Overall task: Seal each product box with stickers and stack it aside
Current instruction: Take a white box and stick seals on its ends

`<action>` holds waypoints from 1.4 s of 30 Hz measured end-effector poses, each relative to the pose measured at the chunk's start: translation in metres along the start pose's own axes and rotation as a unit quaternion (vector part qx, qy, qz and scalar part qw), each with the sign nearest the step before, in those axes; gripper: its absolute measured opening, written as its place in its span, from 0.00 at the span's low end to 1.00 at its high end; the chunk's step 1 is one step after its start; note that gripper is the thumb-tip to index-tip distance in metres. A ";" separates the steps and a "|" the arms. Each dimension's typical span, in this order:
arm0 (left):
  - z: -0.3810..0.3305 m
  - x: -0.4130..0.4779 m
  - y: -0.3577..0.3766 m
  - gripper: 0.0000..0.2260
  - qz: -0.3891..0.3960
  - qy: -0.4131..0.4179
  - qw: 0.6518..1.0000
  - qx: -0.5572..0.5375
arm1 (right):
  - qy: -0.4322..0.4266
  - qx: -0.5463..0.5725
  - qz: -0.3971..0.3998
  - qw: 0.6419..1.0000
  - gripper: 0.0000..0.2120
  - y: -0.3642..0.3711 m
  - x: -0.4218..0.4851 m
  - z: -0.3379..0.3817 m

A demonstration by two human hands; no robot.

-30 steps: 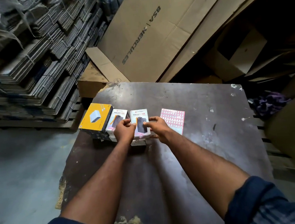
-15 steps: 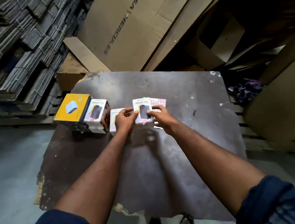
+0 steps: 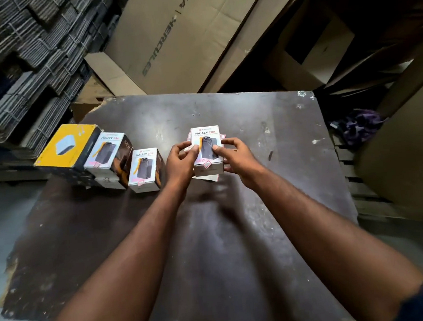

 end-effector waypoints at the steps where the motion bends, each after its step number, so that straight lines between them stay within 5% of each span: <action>1: 0.004 0.006 0.002 0.12 0.005 0.007 1.000 -0.003 | -0.009 -0.001 -0.004 1.000 0.15 -0.002 0.005 0.000; 10: 0.048 0.066 0.014 0.13 0.026 0.074 0.993 -0.083 | -0.112 0.029 -0.044 0.992 0.19 -0.003 0.063 -0.018; 16: 0.061 0.086 0.016 0.24 0.023 0.126 0.986 -0.102 | -0.176 0.044 -0.042 0.982 0.18 0.002 0.083 -0.029; 26: 0.061 0.083 0.013 0.19 -0.014 0.246 0.963 -0.108 | -0.291 -0.019 -0.052 0.955 0.19 -0.003 0.077 -0.032; 42: 0.081 0.080 0.012 0.18 -0.005 0.210 0.970 -0.124 | -0.331 -0.038 -0.077 0.940 0.16 -0.004 0.062 -0.041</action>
Point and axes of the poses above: each hand's wrist, its own x-axis towards the middle knuckle, its own y-axis out of the palm, z = x × y, the point moved 7 cm from there along x, towards the middle knuckle, and after that the axes turned 8 degrees about y, right-handed, at the moved point
